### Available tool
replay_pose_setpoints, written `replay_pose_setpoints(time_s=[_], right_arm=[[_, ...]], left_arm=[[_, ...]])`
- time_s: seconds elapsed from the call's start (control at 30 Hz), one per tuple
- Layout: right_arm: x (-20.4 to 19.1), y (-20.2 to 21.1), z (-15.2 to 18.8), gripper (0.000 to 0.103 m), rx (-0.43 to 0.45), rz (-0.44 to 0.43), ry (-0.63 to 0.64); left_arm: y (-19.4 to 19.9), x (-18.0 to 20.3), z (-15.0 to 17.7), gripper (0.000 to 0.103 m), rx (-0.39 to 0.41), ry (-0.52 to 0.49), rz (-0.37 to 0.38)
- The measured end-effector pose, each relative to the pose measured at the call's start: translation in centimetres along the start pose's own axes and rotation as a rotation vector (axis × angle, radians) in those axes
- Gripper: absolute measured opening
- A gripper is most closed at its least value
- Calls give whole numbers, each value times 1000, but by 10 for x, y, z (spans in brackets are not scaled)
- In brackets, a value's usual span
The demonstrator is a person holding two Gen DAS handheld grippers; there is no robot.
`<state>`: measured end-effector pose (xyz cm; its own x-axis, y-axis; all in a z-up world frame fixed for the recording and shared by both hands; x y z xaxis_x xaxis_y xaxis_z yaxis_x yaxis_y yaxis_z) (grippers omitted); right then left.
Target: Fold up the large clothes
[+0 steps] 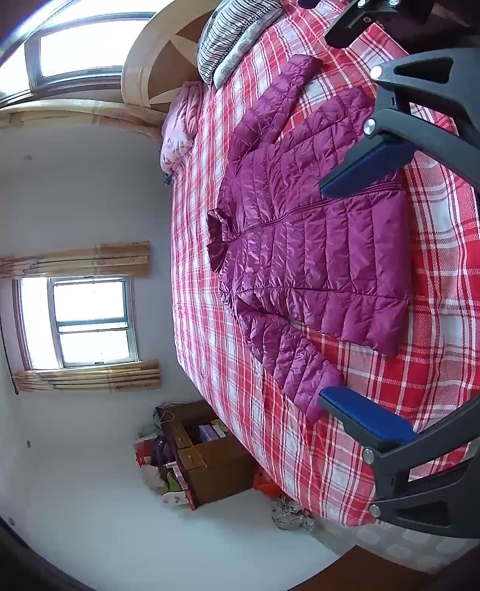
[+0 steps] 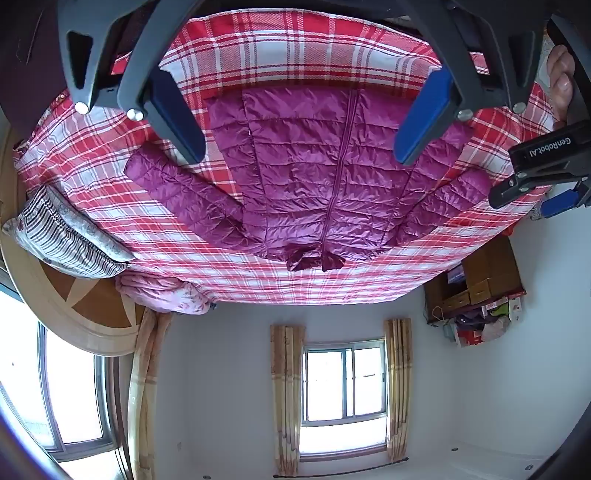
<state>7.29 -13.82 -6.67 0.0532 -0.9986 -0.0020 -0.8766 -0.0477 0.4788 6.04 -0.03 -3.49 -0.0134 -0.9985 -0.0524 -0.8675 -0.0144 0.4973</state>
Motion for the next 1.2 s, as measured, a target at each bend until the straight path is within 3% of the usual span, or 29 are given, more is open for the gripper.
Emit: replay_pose_setpoints(time_s=[1.2], right_arm=[[-4,-12,12,103,-47,-17,5]], left_arm=[[-5,-20,-6,102,22,19,-70]])
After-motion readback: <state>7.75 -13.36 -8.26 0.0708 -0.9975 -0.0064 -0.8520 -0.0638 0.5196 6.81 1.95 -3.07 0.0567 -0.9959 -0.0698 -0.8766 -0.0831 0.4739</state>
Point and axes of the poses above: each gripper's, at about its wrist camera, not at the fingertips, and y roughly against the way its jaws point, x to its right, z to its underside, the point moved 7 cm from there along -y, roughly the way its jaws point, and after that the axes turned 1 degree about -z, right-handed, at the moved point
